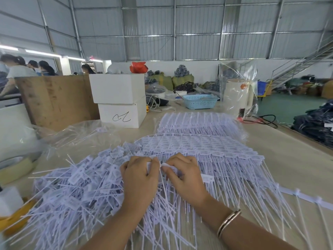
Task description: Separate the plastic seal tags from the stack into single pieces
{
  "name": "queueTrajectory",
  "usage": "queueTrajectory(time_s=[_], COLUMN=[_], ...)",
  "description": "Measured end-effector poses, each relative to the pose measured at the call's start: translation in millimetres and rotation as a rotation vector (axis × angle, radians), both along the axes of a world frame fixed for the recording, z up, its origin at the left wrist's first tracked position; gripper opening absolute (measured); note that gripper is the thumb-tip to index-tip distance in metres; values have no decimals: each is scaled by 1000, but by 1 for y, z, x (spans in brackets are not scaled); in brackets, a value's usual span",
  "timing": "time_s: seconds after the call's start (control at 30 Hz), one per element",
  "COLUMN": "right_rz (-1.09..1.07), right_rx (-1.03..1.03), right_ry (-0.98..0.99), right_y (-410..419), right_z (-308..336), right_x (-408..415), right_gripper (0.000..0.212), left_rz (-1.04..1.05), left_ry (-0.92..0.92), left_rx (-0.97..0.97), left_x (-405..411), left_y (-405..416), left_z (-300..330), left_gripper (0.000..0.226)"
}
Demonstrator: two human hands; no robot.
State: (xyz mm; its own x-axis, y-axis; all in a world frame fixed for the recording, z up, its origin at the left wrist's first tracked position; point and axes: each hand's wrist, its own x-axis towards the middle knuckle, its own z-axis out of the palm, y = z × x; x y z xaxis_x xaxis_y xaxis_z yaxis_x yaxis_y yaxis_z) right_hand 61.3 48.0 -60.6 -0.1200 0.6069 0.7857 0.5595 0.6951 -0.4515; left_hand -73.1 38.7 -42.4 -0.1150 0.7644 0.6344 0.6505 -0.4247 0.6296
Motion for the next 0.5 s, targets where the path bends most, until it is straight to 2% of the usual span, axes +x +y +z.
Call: queueTrajectory(time_s=[0.1, 0.17, 0.37, 0.5], right_rz=[73, 90, 213, 289], right_rx=[-55, -51, -173, -215], right_ry=[86, 95, 210, 279], right_y=[-1, 0, 0, 2], right_z=[3, 5, 6, 4], right_x=[-2, -4, -6, -6], right_gripper=[20, 15, 20, 19], left_rz=[-3, 0, -12, -33], left_ry=[-38, -43, -101, -101], left_rx=[45, 84, 136, 152], left_x=[4, 4, 8, 7], left_y=[-5, -7, -9, -9], left_z=[2, 2, 0, -1], left_gripper=[31, 33, 48, 51])
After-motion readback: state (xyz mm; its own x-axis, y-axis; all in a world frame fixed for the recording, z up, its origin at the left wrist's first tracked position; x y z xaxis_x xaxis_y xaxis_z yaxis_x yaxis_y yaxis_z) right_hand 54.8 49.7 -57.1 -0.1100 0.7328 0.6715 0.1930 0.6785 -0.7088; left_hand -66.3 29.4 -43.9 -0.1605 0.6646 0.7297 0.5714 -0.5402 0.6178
